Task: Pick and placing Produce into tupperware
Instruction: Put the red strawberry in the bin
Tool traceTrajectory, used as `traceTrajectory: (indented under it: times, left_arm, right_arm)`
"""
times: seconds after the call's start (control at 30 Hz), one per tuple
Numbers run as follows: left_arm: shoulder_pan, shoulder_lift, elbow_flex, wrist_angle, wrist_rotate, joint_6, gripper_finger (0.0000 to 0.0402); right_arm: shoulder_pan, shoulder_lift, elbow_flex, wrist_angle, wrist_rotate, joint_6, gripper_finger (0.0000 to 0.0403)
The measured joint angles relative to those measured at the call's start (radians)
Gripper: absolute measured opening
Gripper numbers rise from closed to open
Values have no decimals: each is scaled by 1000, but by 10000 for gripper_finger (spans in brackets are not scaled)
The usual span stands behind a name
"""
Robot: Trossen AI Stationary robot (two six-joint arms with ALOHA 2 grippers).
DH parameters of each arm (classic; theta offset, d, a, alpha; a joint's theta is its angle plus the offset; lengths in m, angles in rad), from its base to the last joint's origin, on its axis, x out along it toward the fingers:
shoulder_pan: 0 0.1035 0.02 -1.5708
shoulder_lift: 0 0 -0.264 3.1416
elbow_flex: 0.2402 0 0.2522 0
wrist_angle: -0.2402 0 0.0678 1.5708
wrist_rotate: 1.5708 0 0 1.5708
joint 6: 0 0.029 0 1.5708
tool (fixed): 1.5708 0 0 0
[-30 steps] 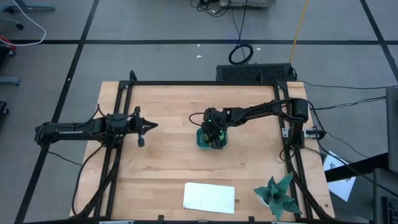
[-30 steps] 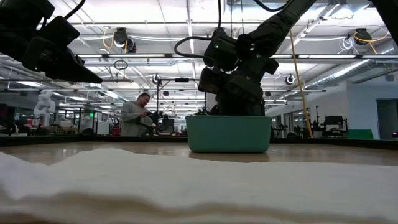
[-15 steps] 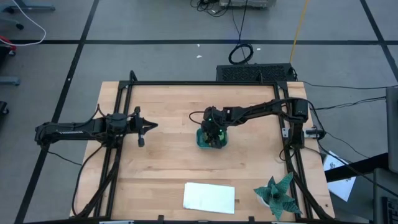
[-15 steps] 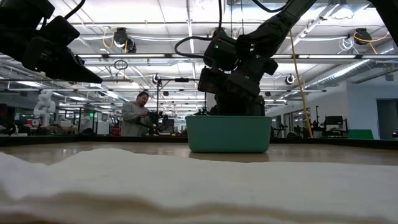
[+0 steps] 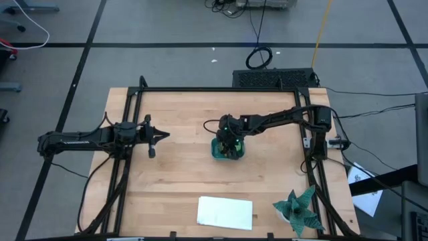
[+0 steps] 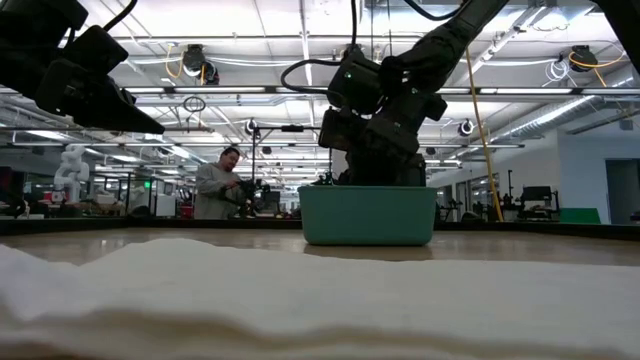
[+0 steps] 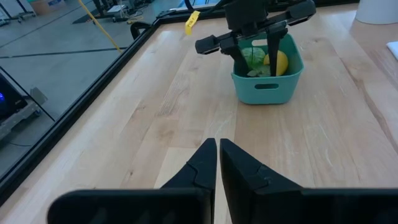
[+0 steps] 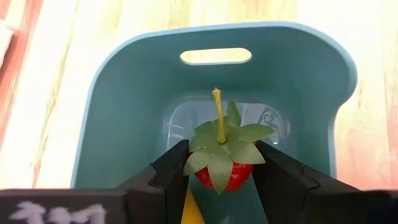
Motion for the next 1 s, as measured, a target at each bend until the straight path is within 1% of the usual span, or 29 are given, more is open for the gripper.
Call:
traceTrajectory:
  times: [0.17,0.27,0.47,0.53,0.67,0.8,0.9,1.0]
  left_arm:
    - [0,0,0,0,0,0,26]
    - [0,0,0,0,0,0,26]
    - [0,0,0,0,0,0,26]
    - [0,0,0,0,0,0,26]
    - [0,0,0,0,0,0,26]
    - [0,0,0,0,0,0,26]
    - [0,0,0,0,0,0,26]
    - [0,0,0,0,0,0,26]
  right_arm:
    - [2,35,0,2,-8,-3,155]
    - [1,67,4,19,-49,-3,155]
    - [0,89,4,21,-53,1,158]
    - [-4,85,4,22,-53,0,168]
    - [-5,84,3,29,-47,19,207]
    - [7,84,2,28,-3,20,238]
    - [14,85,2,28,5,19,246]
    - [16,85,2,27,5,18,244]
